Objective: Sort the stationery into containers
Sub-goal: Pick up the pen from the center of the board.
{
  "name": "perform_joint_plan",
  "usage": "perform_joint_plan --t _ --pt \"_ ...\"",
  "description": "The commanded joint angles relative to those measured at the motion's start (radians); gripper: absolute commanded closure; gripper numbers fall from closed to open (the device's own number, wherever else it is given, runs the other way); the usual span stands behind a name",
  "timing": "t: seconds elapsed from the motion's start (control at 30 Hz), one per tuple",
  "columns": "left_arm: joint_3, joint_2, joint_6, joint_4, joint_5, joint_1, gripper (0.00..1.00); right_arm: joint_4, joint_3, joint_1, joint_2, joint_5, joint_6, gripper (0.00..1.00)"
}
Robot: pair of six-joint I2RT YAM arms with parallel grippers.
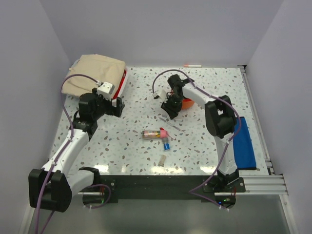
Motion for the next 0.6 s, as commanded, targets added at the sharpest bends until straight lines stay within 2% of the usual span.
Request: perform_joint_plan --t 0.0,0.4,0.57 --pt "-0.011 -0.017 -0.027 0.038 0.028 0.021 0.01 0.041 0.025 0.019 0.009 0.049 -0.011 0.56" --pt "-0.008 -0.003 -0.028 0.035 0.036 0.035 0.01 0.135 -0.082 0.071 0.024 0.094 0.023 0.58" --pt "-0.006 0.004 -0.028 0.036 0.038 0.038 0.01 0.078 -0.07 0.071 0.072 0.074 0.031 0.63"
